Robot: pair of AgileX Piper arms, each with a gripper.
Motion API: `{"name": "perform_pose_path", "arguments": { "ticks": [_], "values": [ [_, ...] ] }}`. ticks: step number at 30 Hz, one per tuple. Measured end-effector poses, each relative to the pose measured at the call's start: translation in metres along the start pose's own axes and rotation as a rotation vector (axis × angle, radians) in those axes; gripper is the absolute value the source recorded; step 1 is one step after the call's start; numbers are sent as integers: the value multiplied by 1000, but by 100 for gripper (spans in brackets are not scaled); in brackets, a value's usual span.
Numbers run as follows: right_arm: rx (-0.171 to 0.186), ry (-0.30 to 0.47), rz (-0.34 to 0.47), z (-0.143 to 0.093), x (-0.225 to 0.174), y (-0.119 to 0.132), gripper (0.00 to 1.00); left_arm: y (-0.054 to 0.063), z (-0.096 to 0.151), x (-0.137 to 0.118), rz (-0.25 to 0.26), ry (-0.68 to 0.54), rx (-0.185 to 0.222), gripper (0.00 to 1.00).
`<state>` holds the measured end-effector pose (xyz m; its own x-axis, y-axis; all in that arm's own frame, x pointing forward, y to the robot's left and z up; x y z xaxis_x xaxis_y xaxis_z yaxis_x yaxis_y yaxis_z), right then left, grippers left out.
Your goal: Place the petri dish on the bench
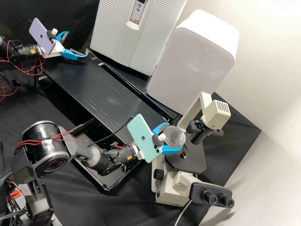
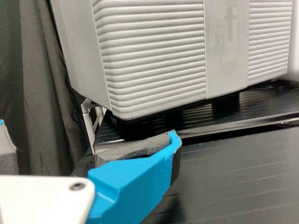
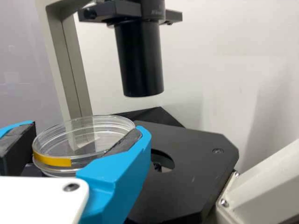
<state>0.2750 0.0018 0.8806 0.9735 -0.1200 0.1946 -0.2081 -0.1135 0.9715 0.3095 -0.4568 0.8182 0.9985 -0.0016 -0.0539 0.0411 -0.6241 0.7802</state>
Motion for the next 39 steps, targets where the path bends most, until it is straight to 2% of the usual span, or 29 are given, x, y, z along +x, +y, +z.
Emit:
{"name": "perform_pose_path", "arguments": {
  "ticks": [4,11,21,25,32,39],
  "values": [
    [2,35,-51,-11,-7,-14,0,0,0,0,0,0,0,100],
    [-20,97,-120,-30,-22,-37,0,0,0,0,0,0,0,100],
    [-54,158,-203,-47,-43,-63,0,0,0,0,0,0,0,100],
    [-64,151,-226,-47,-49,-71,0,0,0,0,0,0,0,100],
    [-44,122,-250,-44,-58,-81,0,0,0,0,0,0,0,100],
    [-51,103,-283,-40,-65,-91,0,0,0,0,0,0,0,100]
  ]
}}
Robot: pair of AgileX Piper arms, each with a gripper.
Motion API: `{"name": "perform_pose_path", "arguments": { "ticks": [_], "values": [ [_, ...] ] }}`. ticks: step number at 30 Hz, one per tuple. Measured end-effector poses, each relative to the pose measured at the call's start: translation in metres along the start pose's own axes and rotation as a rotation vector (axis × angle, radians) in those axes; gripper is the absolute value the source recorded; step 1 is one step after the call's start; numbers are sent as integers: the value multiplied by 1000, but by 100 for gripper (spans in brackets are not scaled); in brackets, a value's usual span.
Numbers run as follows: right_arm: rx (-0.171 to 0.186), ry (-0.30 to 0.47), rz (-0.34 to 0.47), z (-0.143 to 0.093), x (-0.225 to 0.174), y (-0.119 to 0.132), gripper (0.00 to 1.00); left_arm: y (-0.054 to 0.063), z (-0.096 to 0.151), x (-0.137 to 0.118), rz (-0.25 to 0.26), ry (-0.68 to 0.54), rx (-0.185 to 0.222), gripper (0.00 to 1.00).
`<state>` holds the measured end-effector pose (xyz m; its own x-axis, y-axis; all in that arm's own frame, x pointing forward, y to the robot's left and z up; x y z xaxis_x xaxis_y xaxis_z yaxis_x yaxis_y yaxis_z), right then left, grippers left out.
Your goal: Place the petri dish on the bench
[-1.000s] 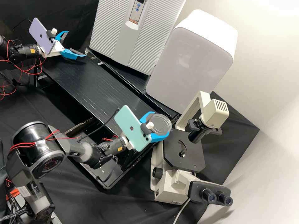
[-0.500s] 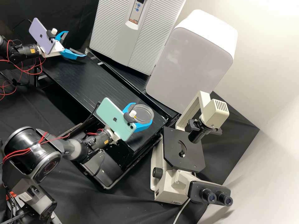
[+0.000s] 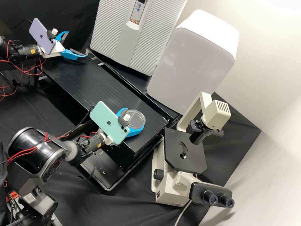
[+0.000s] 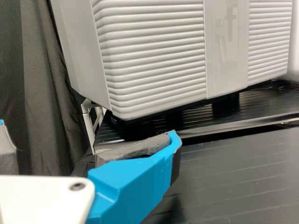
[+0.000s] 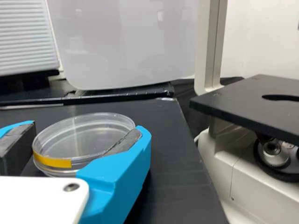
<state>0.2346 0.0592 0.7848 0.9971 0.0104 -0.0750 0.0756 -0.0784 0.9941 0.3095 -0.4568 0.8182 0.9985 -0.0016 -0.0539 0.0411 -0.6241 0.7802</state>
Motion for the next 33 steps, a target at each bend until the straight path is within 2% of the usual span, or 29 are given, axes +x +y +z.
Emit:
{"name": "perform_pose_path", "arguments": {
  "ticks": [3,4,14,18,21,26,29,32,33],
  "values": [
    [0,1,3,1,1,-1,0,0,0,0,0,0,0,100],
    [0,0,4,0,1,-1,100,0,0,0,0,0,0,100],
    [-36,-7,20,0,1,-3,100,0,0,0,0,0,0,100],
    [-71,-14,37,-2,-1,-4,100,0,0,0,0,0,0,100],
    [-87,-22,90,-6,-3,-5,100,0,0,0,0,0,0,100],
    [-101,16,174,-9,-12,-4,100,0,0,0,0,0,0,100],
    [-82,43,157,-8,-17,-5,100,0,0,0,0,0,0,100],
    [-14,94,125,-8,-24,-4,100,0,0,0,0,0,0,100],
    [-1,109,118,-9,-25,-4,100,0,0,0,0,0,0,100]
  ]
}}
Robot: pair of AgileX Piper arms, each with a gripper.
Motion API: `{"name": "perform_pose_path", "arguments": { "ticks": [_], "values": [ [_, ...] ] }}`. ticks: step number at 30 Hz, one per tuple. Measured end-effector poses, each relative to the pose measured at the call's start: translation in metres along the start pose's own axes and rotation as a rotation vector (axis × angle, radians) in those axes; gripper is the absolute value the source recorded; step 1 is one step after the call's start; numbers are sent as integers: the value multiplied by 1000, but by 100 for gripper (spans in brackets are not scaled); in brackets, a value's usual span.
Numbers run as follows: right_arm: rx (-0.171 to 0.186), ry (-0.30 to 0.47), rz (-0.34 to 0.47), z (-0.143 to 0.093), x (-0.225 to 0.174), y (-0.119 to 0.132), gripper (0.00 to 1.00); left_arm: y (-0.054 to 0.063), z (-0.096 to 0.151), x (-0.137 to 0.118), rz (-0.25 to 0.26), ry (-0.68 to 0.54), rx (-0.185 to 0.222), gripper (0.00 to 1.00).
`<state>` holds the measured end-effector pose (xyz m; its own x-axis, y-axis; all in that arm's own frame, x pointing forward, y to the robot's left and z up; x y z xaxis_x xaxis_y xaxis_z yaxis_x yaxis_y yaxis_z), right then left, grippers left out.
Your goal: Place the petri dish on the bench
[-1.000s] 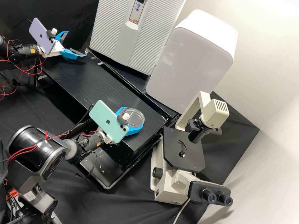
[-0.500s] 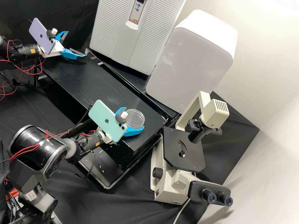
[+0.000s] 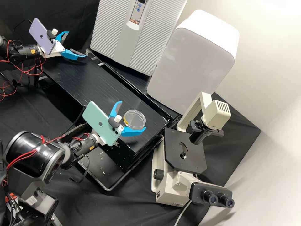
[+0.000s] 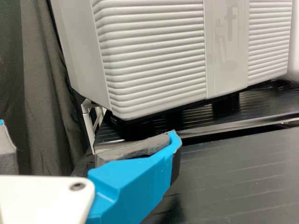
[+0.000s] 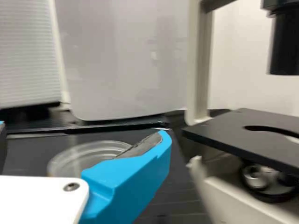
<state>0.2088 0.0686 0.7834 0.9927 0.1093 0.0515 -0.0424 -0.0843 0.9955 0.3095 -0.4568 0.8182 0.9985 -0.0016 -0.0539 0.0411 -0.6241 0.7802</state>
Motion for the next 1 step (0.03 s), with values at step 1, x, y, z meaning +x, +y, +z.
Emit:
{"name": "perform_pose_path", "arguments": {
  "ticks": [1],
  "values": [
    [15,12,-6,-1,-2,0,100,0,0,0,0,0,0,100]
  ]
}}
